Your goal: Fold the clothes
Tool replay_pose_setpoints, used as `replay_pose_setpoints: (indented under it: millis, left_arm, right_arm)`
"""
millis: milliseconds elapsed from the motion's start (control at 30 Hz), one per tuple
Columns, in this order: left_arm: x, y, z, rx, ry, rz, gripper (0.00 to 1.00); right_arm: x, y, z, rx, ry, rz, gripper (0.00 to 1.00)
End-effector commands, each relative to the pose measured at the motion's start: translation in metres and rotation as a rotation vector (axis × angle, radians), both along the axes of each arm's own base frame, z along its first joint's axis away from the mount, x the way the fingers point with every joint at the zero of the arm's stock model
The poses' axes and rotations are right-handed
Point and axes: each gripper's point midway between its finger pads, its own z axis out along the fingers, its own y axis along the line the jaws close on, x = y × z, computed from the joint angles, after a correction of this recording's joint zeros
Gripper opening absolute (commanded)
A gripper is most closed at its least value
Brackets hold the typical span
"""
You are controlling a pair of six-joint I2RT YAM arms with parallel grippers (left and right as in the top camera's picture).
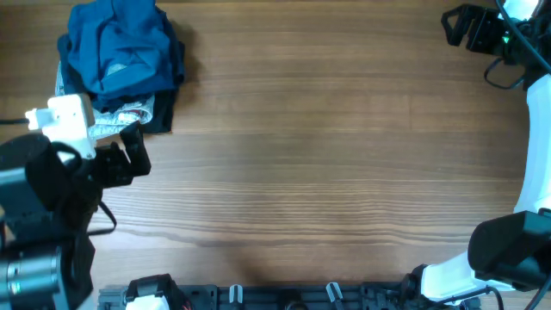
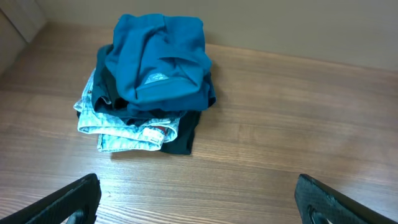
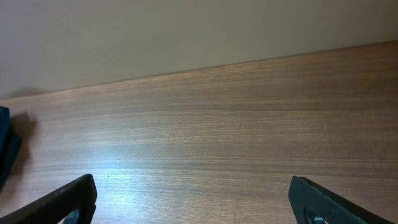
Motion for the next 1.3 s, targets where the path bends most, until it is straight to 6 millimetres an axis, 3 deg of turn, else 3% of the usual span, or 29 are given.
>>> replay_pose_setpoints:
  millis: [0,133,233,400,533,700,933,1267]
  left_arm:
    - [-0.025,-0.012,0.023,-0.006,-0.106,-0.033,1.00]
    - [-0.059,-0.032,0.029,-0.011,-0.193,-0.110,1.00]
    - [-0.063,-0.037,0.026,0.002,-0.331,-0.139,1.00]
    - [-0.044,-0.046,-0.009,-0.004,-0.581,-0.187,1.00]
    - [-0.030,-0.054,-0.045,-0.014,-0.670,-0.233,1.00]
    - [-0.024,-0.052,-0.076,-0.081,-0.685,-0.207,1.00]
    - [-0.017,-0.035,-0.101,-0.063,-0.650,-0.110,1.00]
    - [-0.006,-0.034,-0.140,-0.063,-0.609,-0.100,1.00]
  right_arm:
    - [-0.001,-0.001,0.017,-0.036,-0.040,0.003,1.00]
    - [-0.001,-0.001,0.017,-0.036,-0.041,0.003,1.00]
    - [-0.001,-0.001,0.017,-0.036,-0.041,0.003,1.00]
    - [-0.001,-0.001,0.017,-0.036,-0.041,0.003,1.00]
    - [-0.001,-0.001,0.017,-0.036,-0.041,0.003,1.00]
    - [-0.001,-0.001,0.017,-0.036,-0.041,0.002,1.00]
    - [-0.001,-0.001,0.017,-0.036,-0.040,0.003,1.00]
    - [-0.001,-0.001,0.017,-0.036,-0.040,0.002,1.00]
